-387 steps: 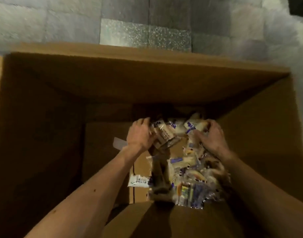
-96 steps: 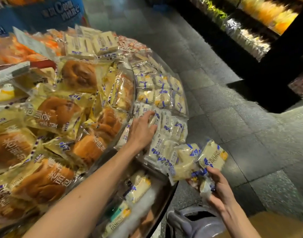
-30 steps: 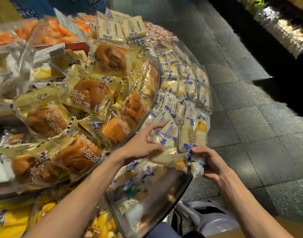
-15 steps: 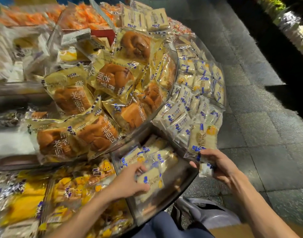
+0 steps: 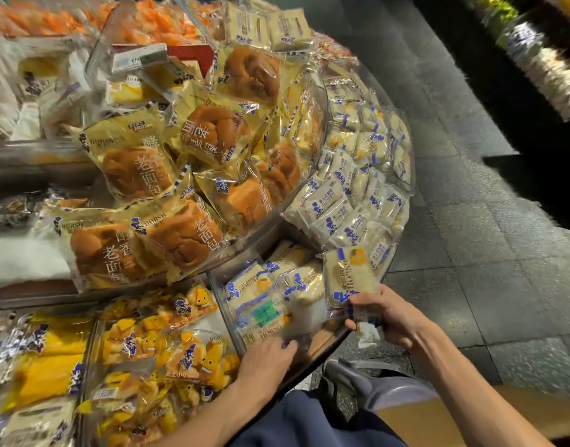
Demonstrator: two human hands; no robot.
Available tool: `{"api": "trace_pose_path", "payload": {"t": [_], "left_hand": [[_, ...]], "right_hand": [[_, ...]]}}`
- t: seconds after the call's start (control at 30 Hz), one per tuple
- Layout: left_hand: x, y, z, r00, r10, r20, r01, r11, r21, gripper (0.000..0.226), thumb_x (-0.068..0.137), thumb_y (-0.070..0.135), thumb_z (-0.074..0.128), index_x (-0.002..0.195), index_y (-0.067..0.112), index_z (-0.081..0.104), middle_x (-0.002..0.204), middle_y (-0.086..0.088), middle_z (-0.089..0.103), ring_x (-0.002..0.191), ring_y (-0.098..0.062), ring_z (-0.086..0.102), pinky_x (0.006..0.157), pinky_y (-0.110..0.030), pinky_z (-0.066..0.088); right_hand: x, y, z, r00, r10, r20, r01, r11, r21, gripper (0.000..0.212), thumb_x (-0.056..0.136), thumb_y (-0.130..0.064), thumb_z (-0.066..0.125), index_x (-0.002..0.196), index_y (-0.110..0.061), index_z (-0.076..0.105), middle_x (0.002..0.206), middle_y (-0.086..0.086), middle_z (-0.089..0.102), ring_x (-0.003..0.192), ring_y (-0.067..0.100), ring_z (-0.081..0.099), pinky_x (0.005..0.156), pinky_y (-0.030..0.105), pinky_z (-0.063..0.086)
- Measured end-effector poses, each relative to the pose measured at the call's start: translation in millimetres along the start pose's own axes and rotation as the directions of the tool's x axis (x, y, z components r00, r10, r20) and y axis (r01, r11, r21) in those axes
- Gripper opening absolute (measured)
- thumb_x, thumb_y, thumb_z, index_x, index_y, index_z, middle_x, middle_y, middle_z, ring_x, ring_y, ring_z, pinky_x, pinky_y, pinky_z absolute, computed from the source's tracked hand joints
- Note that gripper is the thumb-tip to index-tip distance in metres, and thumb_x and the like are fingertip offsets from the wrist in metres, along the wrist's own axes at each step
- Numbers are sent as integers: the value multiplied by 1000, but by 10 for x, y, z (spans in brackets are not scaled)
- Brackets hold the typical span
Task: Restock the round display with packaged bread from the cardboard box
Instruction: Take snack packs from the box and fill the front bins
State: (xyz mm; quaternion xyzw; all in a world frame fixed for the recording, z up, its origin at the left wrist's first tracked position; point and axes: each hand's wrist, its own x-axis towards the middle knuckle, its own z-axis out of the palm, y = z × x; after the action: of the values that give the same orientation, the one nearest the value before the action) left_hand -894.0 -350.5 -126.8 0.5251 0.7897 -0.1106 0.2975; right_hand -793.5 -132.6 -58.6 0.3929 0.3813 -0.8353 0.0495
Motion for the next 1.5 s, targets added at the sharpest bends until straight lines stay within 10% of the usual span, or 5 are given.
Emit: {"api": "trace_pose_path", "payload": {"t": [0.3, 0.57, 0.9, 1.33, 1.5], "left_hand": [[143, -50, -1006, 880, -135, -455, -243, 697, -675, 49, 91, 60, 53, 134, 35, 49, 131, 8, 49, 120, -10, 47, 98, -32, 40], [362, -116, -1487, 971, 199, -133, -240, 804, -544, 54, 81, 41, 79, 131, 32, 60, 106, 5, 65, 94, -13, 57, 86, -31, 45], [514, 218, -1028, 931, -310, -192, 90, 706, -703, 15, 79, 29, 70, 88, 27, 58, 88, 4, 61, 93, -22, 59, 71, -31, 41], [749, 552, -418, 991, -71, -112, 60, 993, -104, 13, 95, 14, 62, 103, 7, 69, 104, -12, 72, 99, -30, 69, 79, -38, 53], [747, 641, -716, 979, -99, -176, -7, 855, -519, 34, 102, 38, 48, 85, 15, 66, 81, -1, 68, 75, -20, 65, 73, -35, 54]], "right_hand": [[-48, -101, -17, 999, 34, 34, -18, 917, -398, 55, 71, -1, 77, 119, 8, 52, 103, 31, 70, 87, 44, 71, 57, 37, 57], [-119, -215, -80, 991, 105, 80, -33, 785, -618, 34, 81, 2, 76, 108, 1, 55, 87, 16, 74, 70, 25, 70, 52, 30, 57], [-201, -192, -609, 968, -66, -243, 33, 990, -135, 29, 79, -37, 72, 89, -10, 63, 78, 12, 60, 71, 28, 62, 63, 37, 53], [-87, -126, -526, 954, -29, -299, 76, 986, 148, 31, 101, -25, 48, 107, 2, 62, 76, 17, 65, 72, 32, 70, 65, 49, 61], [-28, -202, -470, 954, -101, -281, 126, 990, 71, 31, 104, -22, 47, 124, 0, 57, 91, 17, 71, 72, 25, 71, 62, 37, 58]]}}
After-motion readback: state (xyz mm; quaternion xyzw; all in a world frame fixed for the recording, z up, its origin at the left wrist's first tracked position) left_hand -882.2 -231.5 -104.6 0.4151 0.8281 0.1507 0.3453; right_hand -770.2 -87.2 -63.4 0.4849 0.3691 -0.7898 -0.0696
